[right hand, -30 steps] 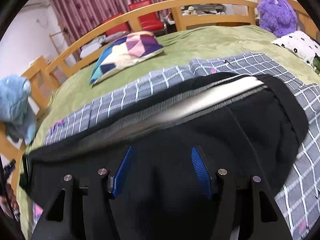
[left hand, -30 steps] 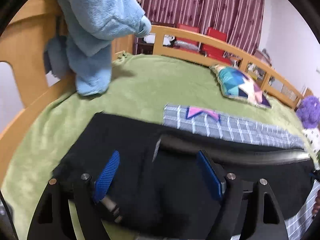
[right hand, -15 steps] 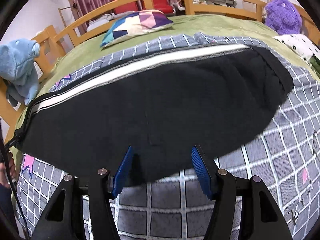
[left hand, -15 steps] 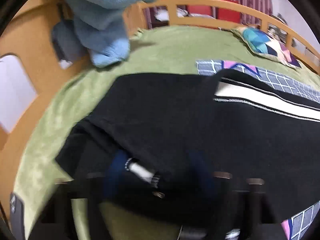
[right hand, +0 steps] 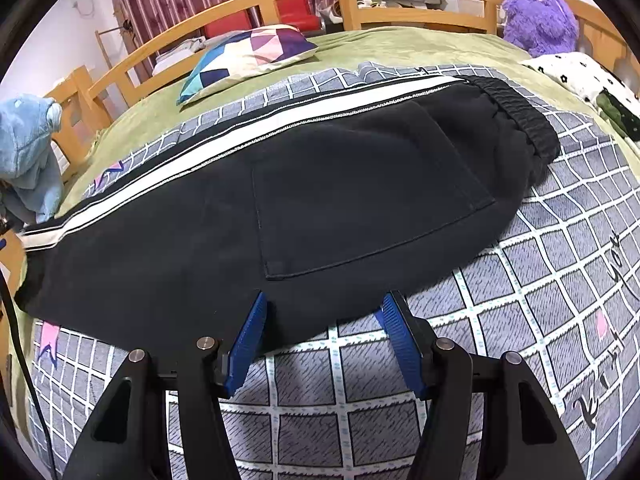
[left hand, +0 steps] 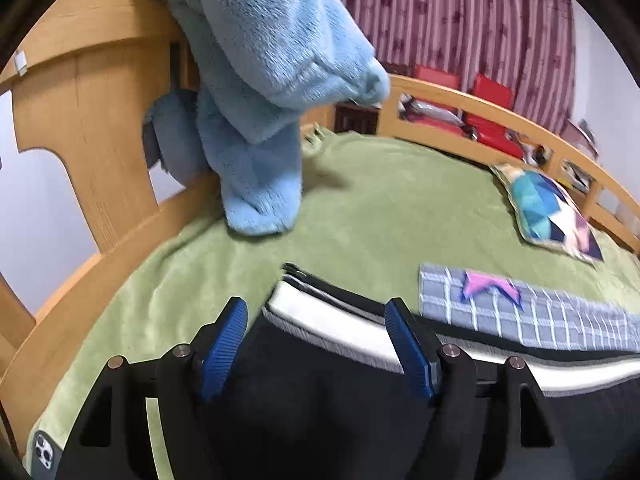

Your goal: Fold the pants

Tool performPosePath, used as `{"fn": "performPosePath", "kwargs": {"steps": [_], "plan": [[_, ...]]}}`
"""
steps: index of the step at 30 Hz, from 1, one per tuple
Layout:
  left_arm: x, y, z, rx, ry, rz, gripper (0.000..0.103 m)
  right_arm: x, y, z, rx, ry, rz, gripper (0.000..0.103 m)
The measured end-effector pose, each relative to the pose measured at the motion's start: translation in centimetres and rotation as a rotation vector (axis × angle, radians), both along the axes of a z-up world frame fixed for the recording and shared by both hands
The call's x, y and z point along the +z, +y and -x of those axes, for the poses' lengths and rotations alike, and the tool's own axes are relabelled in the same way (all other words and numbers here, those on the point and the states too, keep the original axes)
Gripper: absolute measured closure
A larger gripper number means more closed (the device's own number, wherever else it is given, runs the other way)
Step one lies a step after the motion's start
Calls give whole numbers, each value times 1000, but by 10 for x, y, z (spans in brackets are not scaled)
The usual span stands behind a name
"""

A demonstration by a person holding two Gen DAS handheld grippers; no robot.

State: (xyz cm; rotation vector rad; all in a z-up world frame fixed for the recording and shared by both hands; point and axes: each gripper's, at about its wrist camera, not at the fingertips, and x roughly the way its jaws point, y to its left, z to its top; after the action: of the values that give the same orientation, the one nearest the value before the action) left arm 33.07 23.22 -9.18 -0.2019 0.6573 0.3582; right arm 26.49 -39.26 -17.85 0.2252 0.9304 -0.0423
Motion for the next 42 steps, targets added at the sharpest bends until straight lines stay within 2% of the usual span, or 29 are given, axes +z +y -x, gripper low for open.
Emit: {"fn": "performPosePath", "kwargs": {"steps": [3,5,9,11,15,18,24,28,33,34,35,36,37,38,40,42], "plan": [[-17,-9,23,-62,44,49,33,2,-3,7,-8,-3,-13,43],[-33,-14,42,-107,76,117,33,3,-7,12,-16,-7,-17,43],[-80,-20,88,-167,117,357,33,-1,-24,22,-60,-11,-65,43],[-96,-24,104,-172,115,425,33,-4,-34,27,-84,-18,-99,43],[-119,-19,100,-149,139,506,33,-10,-47,26,-105,-19,-122,42],[-125,-12,91,-136,101,538,33,-16,-55,17,-116,-19,-147,41],[-134,1,68,-124,61,609,35,-26,-74,-6,-155,-80,-285,40],[-137,4,52,-112,53,605,36,-33,-89,-33,-198,-105,-365,37],[-137,8,29,-61,59,626,41,-40,-99,-79,-227,-106,-380,36],[-136,8,25,-49,64,633,45,-40,-100,-87,-234,-105,-382,36],[-136,8,22,-34,72,638,55,-41,-102,-94,-244,-100,-385,37],[-134,10,19,-16,83,638,62,-40,-103,-101,-260,-94,-385,44],[-131,12,18,3,93,625,84,-38,-104,-107,-284,-83,-364,70],[-128,13,16,1,93,627,88,-35,-104,-112,-308,-59,-318,88],[-111,15,18,-37,60,645,91,-23,-107,-112,-277,-82,-313,94],[-86,8,25,-68,40,607,91,2,-112,-100,-256,-139,-341,95]]}}
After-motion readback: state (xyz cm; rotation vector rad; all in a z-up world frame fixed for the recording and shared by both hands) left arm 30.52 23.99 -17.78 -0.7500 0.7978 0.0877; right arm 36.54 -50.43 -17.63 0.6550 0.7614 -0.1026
